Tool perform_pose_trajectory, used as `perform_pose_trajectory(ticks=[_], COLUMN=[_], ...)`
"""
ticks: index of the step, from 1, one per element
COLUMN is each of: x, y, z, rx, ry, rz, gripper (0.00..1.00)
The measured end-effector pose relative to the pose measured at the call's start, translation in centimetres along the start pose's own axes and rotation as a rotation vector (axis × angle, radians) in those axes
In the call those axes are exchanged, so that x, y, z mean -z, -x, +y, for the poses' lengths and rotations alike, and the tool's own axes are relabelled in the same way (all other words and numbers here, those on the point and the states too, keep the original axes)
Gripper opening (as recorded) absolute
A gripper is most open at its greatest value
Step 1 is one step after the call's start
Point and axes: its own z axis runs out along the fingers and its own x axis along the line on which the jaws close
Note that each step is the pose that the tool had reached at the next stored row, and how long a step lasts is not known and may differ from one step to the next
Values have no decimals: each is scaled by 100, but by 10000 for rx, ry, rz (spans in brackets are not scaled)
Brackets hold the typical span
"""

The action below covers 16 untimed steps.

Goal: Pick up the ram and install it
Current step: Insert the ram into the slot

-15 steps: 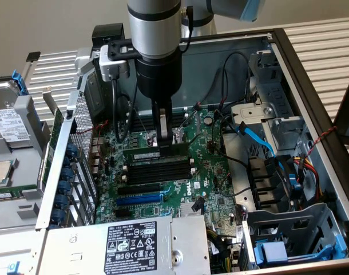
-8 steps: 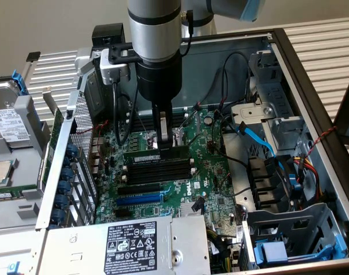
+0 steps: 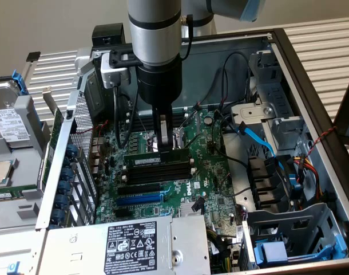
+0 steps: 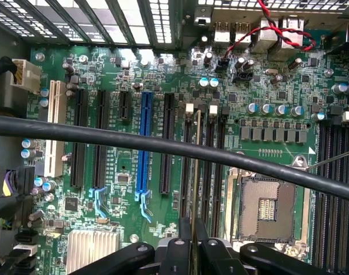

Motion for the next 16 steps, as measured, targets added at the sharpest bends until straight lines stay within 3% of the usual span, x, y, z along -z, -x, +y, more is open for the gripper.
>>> perform_pose_trajectory(ticks=[16], x=[-50], y=[-16], z=[-1], rx=[-57], ry=[4], rz=[-2], gripper=[14])
